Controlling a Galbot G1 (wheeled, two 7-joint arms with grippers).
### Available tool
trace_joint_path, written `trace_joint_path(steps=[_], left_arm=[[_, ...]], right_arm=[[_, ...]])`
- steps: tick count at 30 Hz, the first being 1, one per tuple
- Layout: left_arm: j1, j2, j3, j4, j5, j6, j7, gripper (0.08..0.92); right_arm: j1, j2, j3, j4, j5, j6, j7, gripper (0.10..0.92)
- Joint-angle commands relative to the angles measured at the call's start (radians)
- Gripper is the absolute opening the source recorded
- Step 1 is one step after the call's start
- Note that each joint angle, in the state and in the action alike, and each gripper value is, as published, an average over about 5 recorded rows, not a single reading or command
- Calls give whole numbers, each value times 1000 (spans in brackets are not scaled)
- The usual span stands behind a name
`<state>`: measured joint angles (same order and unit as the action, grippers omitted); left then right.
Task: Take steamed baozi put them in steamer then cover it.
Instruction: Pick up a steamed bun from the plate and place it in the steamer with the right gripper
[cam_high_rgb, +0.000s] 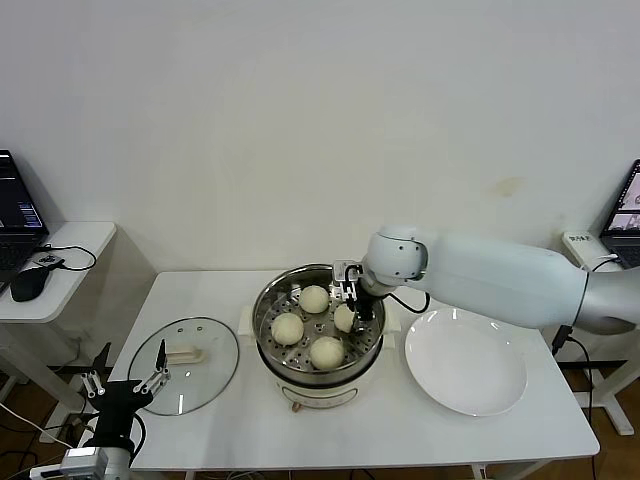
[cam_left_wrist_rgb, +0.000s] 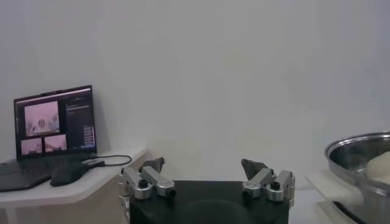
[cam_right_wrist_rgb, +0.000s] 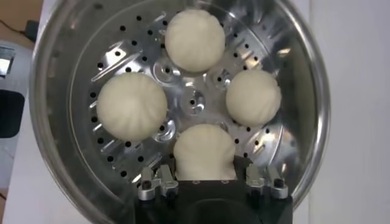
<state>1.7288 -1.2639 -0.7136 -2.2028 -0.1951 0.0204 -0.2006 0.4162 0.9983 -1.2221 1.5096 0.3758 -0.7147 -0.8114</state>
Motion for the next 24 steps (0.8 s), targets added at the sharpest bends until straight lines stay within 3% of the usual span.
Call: trace_joint_path(steps=[1,7,13,18,21,24], left_arm=[[1,0,0,-2,1,-1,0,823],[4,-1,-1,-6,1,-1,0,823],[4,1,-3,-7,0,-1,0,823],[1,4,-2,-3,-3,-2,0,823],[-1,7,-2,3,-5,-3,0,823],[-4,9,0,7,-6,-3,1,823]], right_arm=[[-29,17,7,-18,-27,-6,10,596],[-28,4,27,1,-25,-8,12,619],[23,-52,65,56,-6,-6,1,773],[50,-140,127,151,12,7,5,820],[26,-214,181,216,26,19,101,822],[-54,-310,252,293,100,49,302,823]])
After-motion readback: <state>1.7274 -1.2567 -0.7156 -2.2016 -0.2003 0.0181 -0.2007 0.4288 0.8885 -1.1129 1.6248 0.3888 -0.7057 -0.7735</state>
